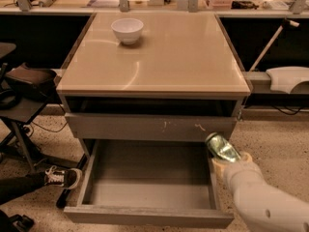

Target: Pick green can from middle drawer and place on counter

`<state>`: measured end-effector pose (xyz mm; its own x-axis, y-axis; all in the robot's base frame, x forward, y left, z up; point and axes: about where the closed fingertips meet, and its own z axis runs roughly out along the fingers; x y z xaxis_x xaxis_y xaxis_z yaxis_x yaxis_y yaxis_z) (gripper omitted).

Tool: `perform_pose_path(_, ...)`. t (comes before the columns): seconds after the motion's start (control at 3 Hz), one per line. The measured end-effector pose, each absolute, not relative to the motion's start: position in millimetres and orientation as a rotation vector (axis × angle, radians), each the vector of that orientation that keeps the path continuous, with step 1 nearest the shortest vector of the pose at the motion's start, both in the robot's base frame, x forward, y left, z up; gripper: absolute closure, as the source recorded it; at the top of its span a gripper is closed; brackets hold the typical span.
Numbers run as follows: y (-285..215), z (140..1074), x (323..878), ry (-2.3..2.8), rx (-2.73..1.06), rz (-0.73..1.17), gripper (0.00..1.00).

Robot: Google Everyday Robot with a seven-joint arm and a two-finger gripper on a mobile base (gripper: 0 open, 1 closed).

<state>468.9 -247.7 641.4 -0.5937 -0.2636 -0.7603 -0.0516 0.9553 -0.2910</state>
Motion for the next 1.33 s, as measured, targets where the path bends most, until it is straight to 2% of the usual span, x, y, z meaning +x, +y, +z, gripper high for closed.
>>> perform_pose_path(0.33, -217.4, 726.4, 530.7, 2.069, -0.285, -0.354, 1.00)
perform_pose_path(0.67, -203.0, 766.1, 545.0, 2.012, -0.303, -0.386, 1.00)
perform_pose_path(1.33, -207.7, 782.8, 545.9, 1.987, -0.291, -0.409, 1.00)
